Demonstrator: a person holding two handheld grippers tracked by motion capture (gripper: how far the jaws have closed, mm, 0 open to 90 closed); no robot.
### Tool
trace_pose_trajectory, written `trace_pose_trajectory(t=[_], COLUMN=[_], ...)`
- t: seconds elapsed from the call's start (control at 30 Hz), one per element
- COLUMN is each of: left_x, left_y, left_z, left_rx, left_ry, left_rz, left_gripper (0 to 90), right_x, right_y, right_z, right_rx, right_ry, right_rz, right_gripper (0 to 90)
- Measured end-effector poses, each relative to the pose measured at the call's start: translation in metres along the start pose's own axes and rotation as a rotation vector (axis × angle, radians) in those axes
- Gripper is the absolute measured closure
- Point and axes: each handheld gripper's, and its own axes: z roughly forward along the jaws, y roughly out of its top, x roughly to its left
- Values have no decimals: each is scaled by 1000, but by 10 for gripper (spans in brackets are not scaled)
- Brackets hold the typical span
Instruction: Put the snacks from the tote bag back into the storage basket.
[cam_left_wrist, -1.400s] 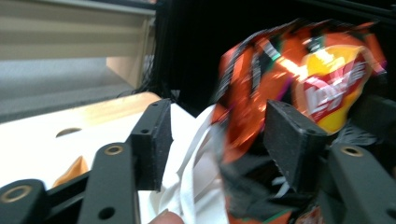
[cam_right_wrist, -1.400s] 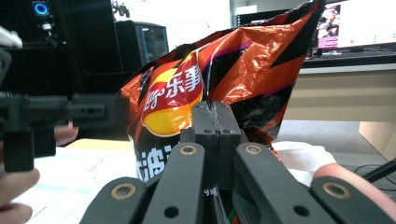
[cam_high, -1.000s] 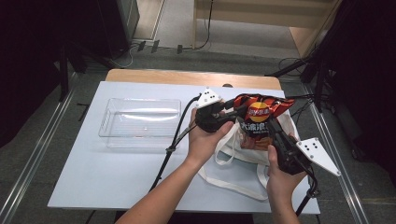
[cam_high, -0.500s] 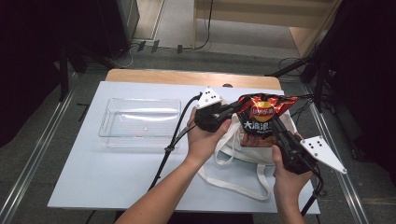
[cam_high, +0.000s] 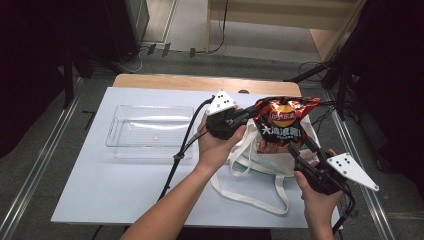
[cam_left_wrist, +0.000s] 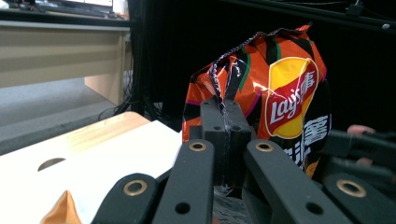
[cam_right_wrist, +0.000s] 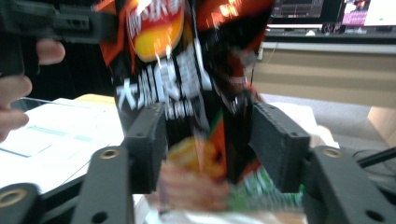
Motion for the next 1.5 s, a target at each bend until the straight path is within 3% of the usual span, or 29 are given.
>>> trace_pose_trajectory(t=[0.17,0.33,0.4,0.8,0.9,1.27,1.5], left_x=[-3,0,0,-5,-1,21,32], left_y=[9,13,15,26,27,19,22], left_z=[-6,-15,-20,-40,-47,-75,-89], left_rx=[-15,-31,-46,-89,-89,-97,-109], left_ry=[1,-7,-19,-14,5,59,90], left_rz=[28,19,2,33,42,10,5], left_gripper=[900,900,900,900,900,900,900], right_x=[-4,-9,-8,-4,-3,-1,1], right_y=[-22,-41,-43,-51,-52,-55,-51], right_z=[-9,-13,-11,-4,-3,1,2], right_rx=[49,84,97,138,149,145,118], right_ry=[20,45,52,55,61,82,115], right_rz=[6,40,37,24,25,7,-2], right_gripper=[341,319,308,306,305,270,128])
